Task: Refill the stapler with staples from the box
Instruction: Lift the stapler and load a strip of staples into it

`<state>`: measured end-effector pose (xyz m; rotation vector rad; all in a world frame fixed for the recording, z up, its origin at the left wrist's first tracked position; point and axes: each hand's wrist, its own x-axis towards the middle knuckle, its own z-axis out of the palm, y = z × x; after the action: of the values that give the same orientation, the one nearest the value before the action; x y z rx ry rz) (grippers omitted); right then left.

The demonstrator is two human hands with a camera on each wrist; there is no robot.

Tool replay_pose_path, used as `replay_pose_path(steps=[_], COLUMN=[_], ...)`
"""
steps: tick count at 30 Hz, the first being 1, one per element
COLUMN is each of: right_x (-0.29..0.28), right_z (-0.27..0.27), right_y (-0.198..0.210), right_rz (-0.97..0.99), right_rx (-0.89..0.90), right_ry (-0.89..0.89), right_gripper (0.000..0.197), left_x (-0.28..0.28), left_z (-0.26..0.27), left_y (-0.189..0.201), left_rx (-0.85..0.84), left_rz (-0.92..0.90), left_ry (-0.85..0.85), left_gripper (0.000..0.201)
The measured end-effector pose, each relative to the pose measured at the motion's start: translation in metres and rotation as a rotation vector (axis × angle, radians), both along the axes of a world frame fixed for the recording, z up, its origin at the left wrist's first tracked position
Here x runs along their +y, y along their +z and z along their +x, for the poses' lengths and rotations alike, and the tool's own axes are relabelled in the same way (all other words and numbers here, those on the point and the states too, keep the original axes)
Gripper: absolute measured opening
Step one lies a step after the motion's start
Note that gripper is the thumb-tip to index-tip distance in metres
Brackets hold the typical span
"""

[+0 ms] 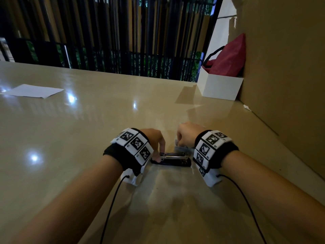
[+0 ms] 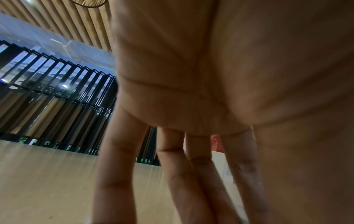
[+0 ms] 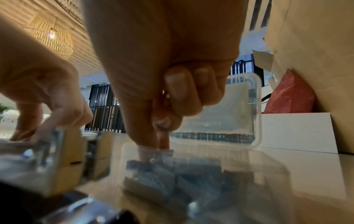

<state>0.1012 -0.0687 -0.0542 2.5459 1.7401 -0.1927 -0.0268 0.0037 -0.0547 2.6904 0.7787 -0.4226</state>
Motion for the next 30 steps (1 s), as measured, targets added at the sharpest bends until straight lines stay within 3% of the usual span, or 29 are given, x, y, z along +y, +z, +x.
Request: replay_pose_path(steps=[5, 9, 21, 30], right_x=[-0.015, -0.031, -0.031, -0.036], right_z=[-0.004, -0.018, -0.031, -0.032], right_y=[0.016, 0.023, 0.008, 0.005], right_rz=[0.105, 0.045, 0.031, 0.032], right_rx=[0.067, 0.218, 0.138, 0.144], right_ry=[0.005, 0.129, 0.210, 0.161], right_gripper=[0.017, 0.018, 0.016, 0.013], left_x=[0.003, 0.002, -0.001, -0.007], left_z=[0.002, 0.002, 0.002, 0.000], left_y=[0.000, 0.001, 0.001, 0.004], left_rx=[0.011, 0.032, 0.014, 0.037], left_rz=[-0.008, 0.001, 0.010, 0.009], left_ry=[0.006, -0.001, 0.023, -0.016], left_gripper=[0.034, 0.035, 0.034, 0.036])
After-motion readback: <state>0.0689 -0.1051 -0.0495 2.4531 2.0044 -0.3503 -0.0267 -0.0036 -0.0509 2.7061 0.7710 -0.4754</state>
